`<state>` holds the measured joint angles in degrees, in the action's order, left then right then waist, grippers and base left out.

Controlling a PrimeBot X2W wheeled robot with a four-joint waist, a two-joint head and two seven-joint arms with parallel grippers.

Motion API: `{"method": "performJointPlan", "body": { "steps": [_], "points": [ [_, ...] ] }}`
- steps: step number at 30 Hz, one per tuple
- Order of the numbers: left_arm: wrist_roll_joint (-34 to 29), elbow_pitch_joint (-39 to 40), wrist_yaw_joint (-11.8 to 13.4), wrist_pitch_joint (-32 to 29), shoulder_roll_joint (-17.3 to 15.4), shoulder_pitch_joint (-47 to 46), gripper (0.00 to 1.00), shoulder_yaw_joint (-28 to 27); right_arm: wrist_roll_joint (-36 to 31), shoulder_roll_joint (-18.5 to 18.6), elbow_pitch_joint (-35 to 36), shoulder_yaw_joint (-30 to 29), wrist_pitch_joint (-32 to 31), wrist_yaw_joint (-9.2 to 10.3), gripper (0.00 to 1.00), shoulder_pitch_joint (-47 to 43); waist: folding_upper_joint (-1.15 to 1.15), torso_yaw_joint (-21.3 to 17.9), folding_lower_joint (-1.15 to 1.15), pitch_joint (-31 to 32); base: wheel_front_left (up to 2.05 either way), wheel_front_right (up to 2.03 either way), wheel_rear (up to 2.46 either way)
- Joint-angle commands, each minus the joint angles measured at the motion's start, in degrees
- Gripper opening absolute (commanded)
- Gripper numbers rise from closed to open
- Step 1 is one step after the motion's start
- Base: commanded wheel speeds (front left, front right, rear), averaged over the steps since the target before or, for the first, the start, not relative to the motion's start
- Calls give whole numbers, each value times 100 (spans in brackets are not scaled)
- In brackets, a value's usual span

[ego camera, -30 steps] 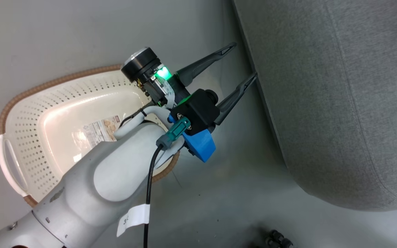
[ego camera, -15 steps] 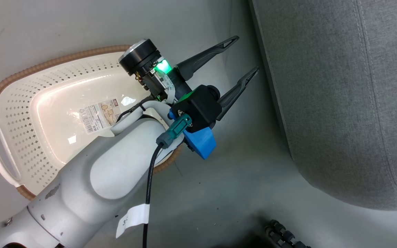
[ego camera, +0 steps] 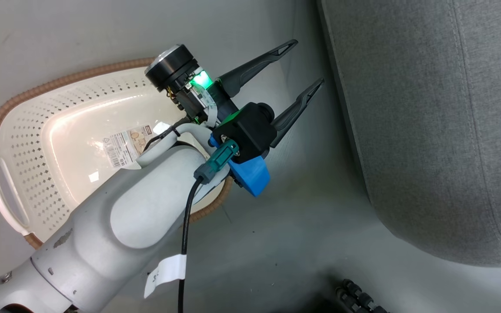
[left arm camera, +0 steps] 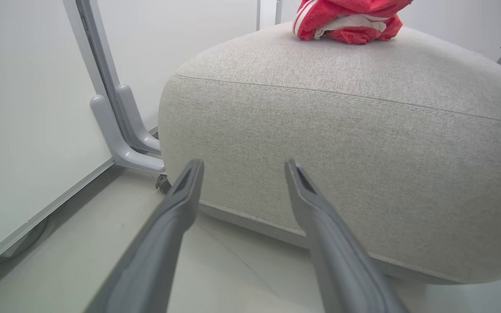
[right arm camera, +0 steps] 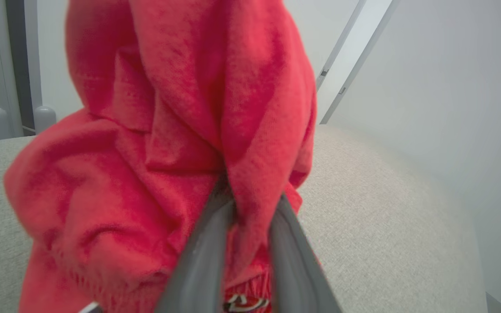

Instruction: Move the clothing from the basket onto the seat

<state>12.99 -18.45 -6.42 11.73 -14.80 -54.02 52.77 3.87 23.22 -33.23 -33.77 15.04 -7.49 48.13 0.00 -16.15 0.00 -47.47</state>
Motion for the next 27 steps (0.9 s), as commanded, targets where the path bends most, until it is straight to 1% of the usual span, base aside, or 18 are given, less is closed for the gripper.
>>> {"method": "performJointPlan", "body": {
  "steps": [1,5,7,11,14,17,20,27],
  "points": [
    [18,-9,36,35,-8,4,100,11,-32,-18,15,1,22,-1,100,-54,0,-3,0,65,0,0,0],
    [66,-82,62,126,66,90,100,34,-39,-115,296,-9,23,-1,100,-367,0,12,0,318,0,0,0],
    [100,-120,88,182,111,129,100,30,-63,-184,491,85,22,-1,100,-606,0,28,0,469,0,0,0],
    [171,-260,126,272,194,317,100,24,-70,-317,1011,262,22,0,100,-1167,0,70,0,871,0,0,0],
    [250,-323,201,323,248,494,100,-60,-58,-431,1413,418,22,-1,100,-1544,0,120,0,1204,0,0,0],
    [334,-363,306,347,270,693,100,-197,-46,-469,1785,694,22,-1,100,-1867,0,176,0,1522,0,0,0],
    [362,-207,436,349,289,959,100,-428,-48,-539,2091,1059,22,-1,100,-2160,0,263,0,1863,0,0,0],
    [293,101,704,352,283,1691,100,-1102,-42,-703,2460,1803,22,-1,100,-2591,0,670,0,2477,0,0,0]
  ]
}}
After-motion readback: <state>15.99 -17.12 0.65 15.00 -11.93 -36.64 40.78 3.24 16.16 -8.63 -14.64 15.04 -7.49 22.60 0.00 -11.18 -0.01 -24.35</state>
